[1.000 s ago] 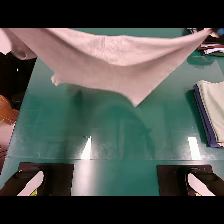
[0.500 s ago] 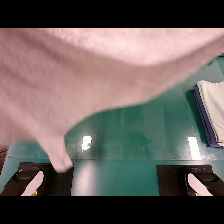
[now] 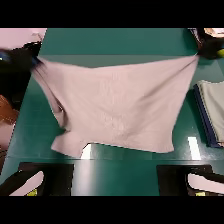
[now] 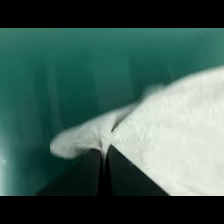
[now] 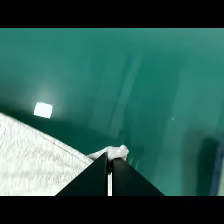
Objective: Fold the shirts.
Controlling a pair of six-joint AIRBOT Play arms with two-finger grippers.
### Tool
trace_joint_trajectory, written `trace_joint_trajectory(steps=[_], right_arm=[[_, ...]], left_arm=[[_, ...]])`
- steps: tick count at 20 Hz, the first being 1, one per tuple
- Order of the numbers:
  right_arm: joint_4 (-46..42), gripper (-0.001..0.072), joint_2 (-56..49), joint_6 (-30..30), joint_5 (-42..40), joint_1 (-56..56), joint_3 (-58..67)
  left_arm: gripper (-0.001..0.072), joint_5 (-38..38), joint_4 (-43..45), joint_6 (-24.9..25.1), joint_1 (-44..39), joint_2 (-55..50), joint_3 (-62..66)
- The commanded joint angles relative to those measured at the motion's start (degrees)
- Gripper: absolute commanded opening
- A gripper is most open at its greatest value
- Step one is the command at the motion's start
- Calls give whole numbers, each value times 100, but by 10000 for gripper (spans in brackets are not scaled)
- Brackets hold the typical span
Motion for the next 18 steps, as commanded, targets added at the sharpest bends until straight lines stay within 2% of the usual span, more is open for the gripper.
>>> trace_joint_trajectory(steps=[1,5,7,10,12,13,14,15,18], right_arm=[[7,11,-1115,-35,-616,0,-533],[9,12,-2070,-31,-925,0,-11],[13,12,-2380,-28,-907,0,400],[125,14,-2583,-26,-859,0,807],[337,19,-2568,-28,-929,-20,872],[437,132,-2568,-31,-929,-39,927],[570,345,-2568,-28,-890,-79,1003],[710,391,-2564,-28,-787,-107,1084],[1241,385,-2391,-138,17,-382,1176]], left_arm=[[22,1099,-39,258,-11,-1073,-1266],[22,2240,-584,415,-11,-2251,-870],[22,2455,-922,763,-11,-2581,-577],[37,2588,-944,787,-11,-2704,-470],[501,2549,-946,782,-9,-2704,-461],[499,2481,-946,782,-9,-2702,-459],[500,2382,-946,785,2,-2702,-437],[500,2170,-944,785,46,-2697,-380],[500,562,-778,791,448,-2688,101]])
